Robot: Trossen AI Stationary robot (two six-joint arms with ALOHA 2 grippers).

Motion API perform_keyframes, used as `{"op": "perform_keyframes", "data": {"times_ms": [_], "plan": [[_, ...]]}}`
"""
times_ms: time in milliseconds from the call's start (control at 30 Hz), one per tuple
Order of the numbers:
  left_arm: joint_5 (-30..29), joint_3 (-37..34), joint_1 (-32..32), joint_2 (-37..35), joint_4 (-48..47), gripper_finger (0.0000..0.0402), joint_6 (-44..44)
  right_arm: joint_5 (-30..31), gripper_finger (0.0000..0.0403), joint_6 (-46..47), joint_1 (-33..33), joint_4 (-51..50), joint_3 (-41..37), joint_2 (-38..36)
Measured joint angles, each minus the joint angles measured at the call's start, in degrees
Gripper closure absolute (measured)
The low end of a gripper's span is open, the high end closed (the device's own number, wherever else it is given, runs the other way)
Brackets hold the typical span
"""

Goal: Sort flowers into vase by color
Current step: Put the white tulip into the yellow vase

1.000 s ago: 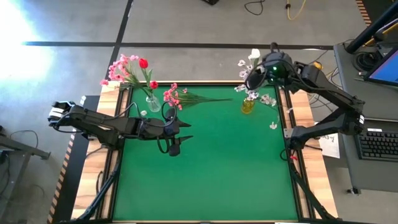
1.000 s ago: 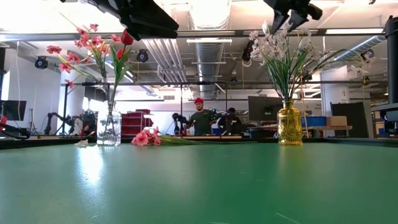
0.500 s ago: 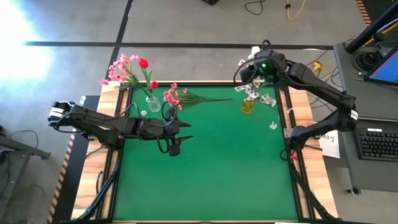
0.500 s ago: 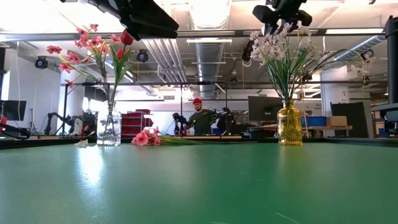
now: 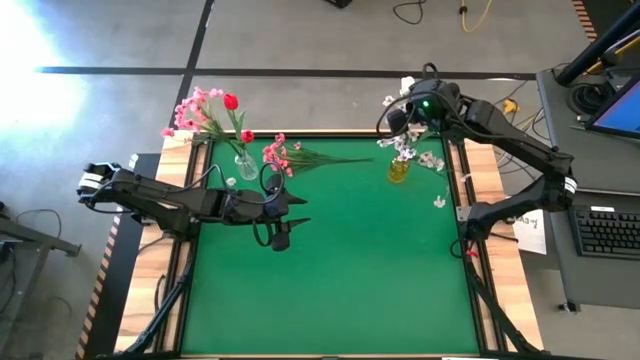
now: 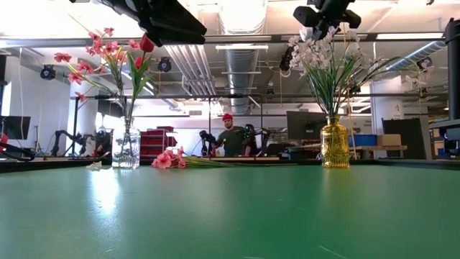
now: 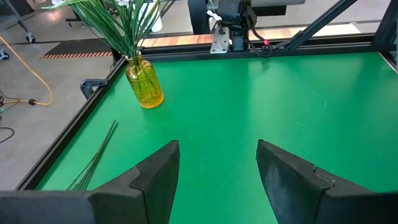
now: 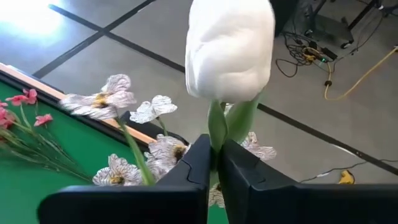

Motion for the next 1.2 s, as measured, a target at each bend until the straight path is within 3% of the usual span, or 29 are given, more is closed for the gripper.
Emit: {"op": "perform_keyframes", "data": {"times_ms": [600, 1200], "plan": [[0.0, 0.0, 0.0, 0.0, -0.1, 0.0202, 0.0, -0.4, 0.039, 6.1, 1.3, -5.5, -4.2, -2.9], [0.0, 0.0, 0.0, 0.0, -0.4, 0.0202, 0.1, 0.2, 0.039, 6.4, 2.2, 0.1, -14.0, -3.0]]}}
